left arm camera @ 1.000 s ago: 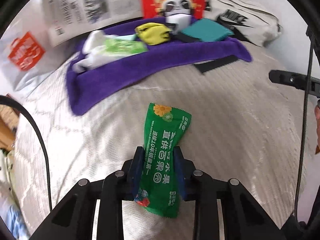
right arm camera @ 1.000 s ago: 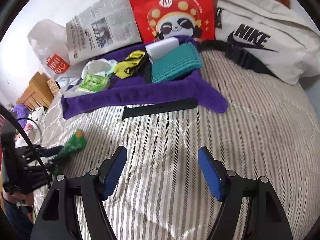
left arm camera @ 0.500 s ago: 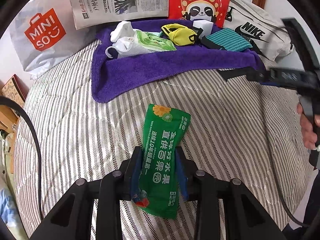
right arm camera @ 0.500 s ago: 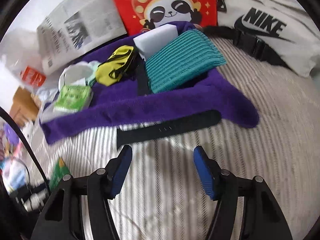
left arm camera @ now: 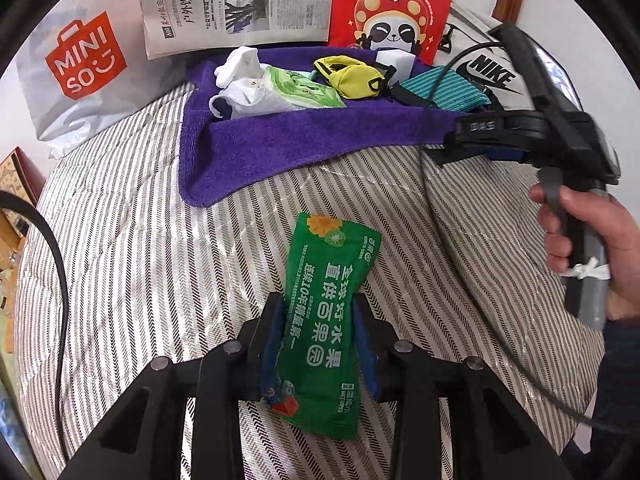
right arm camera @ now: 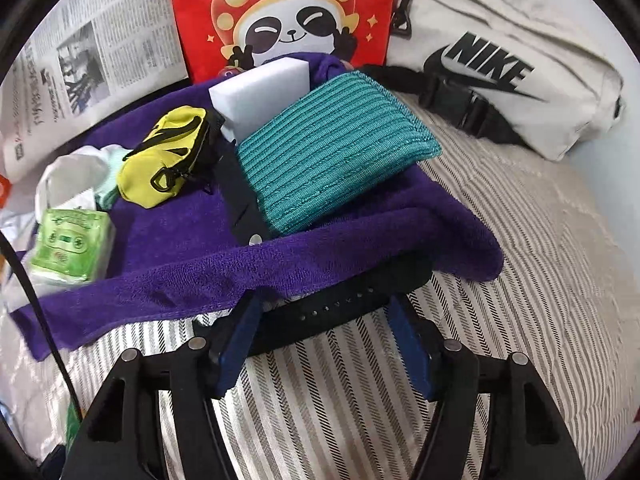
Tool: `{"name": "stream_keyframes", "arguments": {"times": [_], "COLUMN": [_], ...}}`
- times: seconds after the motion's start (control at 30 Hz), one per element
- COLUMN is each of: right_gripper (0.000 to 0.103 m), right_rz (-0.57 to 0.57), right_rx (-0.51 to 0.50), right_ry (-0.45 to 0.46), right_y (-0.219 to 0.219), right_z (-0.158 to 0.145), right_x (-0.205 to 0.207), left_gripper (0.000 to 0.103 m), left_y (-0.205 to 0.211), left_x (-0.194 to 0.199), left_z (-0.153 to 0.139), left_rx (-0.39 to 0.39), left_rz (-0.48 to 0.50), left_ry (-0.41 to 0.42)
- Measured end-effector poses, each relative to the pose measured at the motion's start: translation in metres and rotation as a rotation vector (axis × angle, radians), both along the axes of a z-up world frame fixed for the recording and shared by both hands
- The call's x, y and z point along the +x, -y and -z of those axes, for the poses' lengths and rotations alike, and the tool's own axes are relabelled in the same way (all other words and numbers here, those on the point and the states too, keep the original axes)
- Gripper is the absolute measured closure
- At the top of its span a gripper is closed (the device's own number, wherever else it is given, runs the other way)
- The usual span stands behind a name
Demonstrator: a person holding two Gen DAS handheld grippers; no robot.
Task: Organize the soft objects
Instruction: 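Grasp the black watch strap lying on the bedspread with the right gripper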
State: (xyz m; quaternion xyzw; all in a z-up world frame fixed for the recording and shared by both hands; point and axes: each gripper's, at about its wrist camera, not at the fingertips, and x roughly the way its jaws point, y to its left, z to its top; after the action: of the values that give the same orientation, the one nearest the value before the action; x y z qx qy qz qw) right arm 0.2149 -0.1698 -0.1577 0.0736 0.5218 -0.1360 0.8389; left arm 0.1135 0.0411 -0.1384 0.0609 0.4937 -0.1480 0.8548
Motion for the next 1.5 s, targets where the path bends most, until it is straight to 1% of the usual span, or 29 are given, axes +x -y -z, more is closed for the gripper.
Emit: {"name": "stream_keyframes", "arguments": {"times": [0.07,0.27,0.43,0.5,0.57,0.63,0.73,0.8,0.83,0.9,0.97,1.0,1.07,1.2,1.3,1.5], "right_gripper": [0.036,0.035,0.035,0.035,0.034,0.034,0.034,0.034,0.033,0.03,0.023,0.021,0.019,0.019,0.019,0.019], "right_rz": [-0.01,-0.09,-0.114,-0.119,-0.117,-0.075,-0.046,-0.049,-0.05,-0.043,-0.043,-0.046,-0.061,-0.115,-0.146,-0.142], "right_rx": [-0.022,0.005,0.048,0.034,0.048,0.083,0.152,0.146,0.137,0.083,0.048,0.035,-0.016,0.002,0.015,0.039], "right_ry": [0.005,-0.044,-0.079,-0.109,-0.093,-0.078,-0.039,-0.03,-0.025,-0.021,-0.017,-0.016,-0.013,-0.027,-0.049,-0.077], "right_y": [-0.002,0.009,0.025,0.032,0.038,0.043,0.043,0.035,0.031,0.024,0.018,0.016,0.01,0.019,0.029,0.06], "right_z": [0.001,0.0,-0.004,-0.003,-0.004,-0.006,-0.007,-0.005,-0.005,-0.002,0.001,0.003,0.006,0.008,0.007,0.006], "right_x": [-0.001,-0.007,-0.027,-0.038,-0.049,-0.055,-0.048,-0.038,-0.033,-0.023,-0.019,-0.018,-0.014,-0.014,-0.023,-0.051], "left_gripper": [0.069,0.068,0.068,0.068,0.068,0.068,0.068,0.068,0.068,0.068,0.068,0.068,0.068,0.067,0.067,0.067], "left_y": [0.0,-0.005,-0.005,-0.005,-0.005,-0.006,-0.006,-0.006,-0.006,-0.004,-0.004,-0.003,-0.003,0.001,0.004,0.002], "left_x": [-0.001,-0.003,-0.005,-0.005,-0.005,-0.006,-0.005,-0.004,-0.004,-0.004,-0.004,-0.004,-0.004,-0.003,-0.004,-0.003], "left_z": [0.0,-0.001,-0.002,-0.002,-0.002,-0.002,-0.002,-0.002,-0.002,-0.001,-0.001,-0.001,-0.002,-0.001,-0.001,-0.001], "left_rx": [-0.001,-0.034,-0.037,-0.039,-0.044,-0.046,-0.046,-0.045,-0.042,-0.038,-0.035,-0.033,-0.028,-0.004,0.016,0.008], "left_rz": [0.011,0.018,0.036,0.038,0.038,0.043,0.05,0.052,0.053,0.053,0.049,0.049,0.049,0.052,0.051,0.041], "left_ry": [0.006,0.011,0.023,0.023,0.023,0.023,0.02,0.013,0.011,0.012,0.013,0.013,0.011,0.01,0.014,0.009]}}
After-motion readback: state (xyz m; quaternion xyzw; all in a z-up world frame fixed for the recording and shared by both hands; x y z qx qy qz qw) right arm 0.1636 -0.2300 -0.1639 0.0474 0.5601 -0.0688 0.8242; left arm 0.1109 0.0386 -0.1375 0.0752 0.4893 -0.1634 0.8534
